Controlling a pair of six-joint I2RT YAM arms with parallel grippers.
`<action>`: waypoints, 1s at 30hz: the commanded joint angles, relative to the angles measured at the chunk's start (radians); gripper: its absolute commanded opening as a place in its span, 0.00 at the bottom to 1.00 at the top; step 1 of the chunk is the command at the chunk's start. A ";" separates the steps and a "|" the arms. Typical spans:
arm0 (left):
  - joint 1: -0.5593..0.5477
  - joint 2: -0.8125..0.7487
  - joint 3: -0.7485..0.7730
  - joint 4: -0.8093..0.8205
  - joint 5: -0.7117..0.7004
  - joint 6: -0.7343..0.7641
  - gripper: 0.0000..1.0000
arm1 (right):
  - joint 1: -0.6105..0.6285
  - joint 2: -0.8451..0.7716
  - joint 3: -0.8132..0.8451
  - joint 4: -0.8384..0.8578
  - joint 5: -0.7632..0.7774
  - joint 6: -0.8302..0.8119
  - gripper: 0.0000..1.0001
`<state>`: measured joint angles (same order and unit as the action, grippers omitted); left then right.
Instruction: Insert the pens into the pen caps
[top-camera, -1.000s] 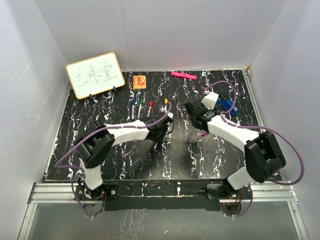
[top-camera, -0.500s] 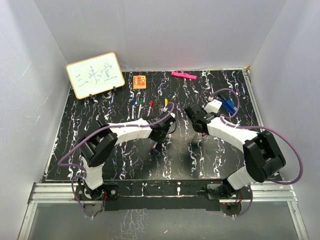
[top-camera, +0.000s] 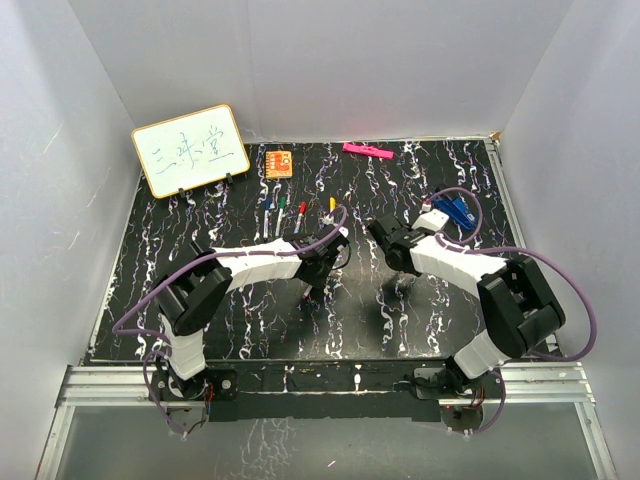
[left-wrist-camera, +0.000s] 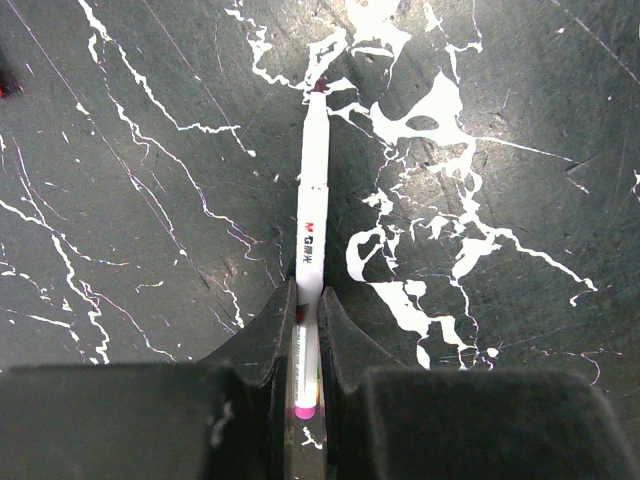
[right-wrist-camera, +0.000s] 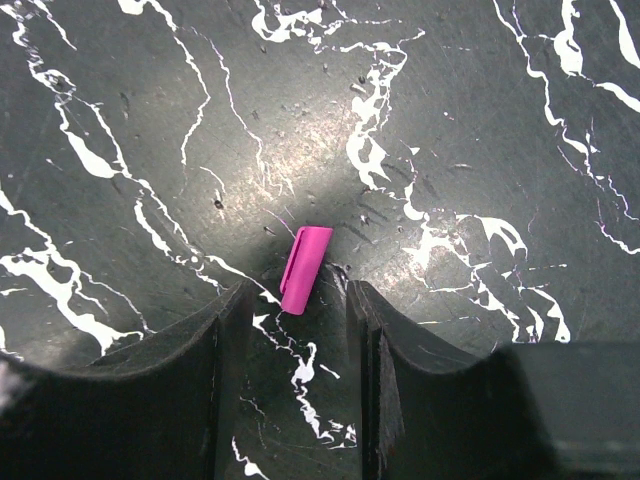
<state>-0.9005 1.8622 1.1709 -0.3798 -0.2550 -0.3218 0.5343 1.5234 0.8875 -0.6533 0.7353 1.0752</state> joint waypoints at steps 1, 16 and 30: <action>0.007 0.086 -0.074 -0.185 0.002 0.004 0.00 | -0.003 0.013 -0.007 0.033 0.036 0.007 0.40; 0.008 0.108 -0.066 -0.178 0.007 0.010 0.00 | -0.057 0.036 -0.057 0.135 -0.024 -0.031 0.39; 0.008 0.123 -0.054 -0.182 0.008 0.018 0.00 | -0.081 0.061 -0.087 0.174 -0.094 -0.044 0.37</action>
<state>-0.9005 1.8763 1.1896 -0.3981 -0.2554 -0.3210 0.4568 1.5673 0.8169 -0.5270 0.6525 1.0409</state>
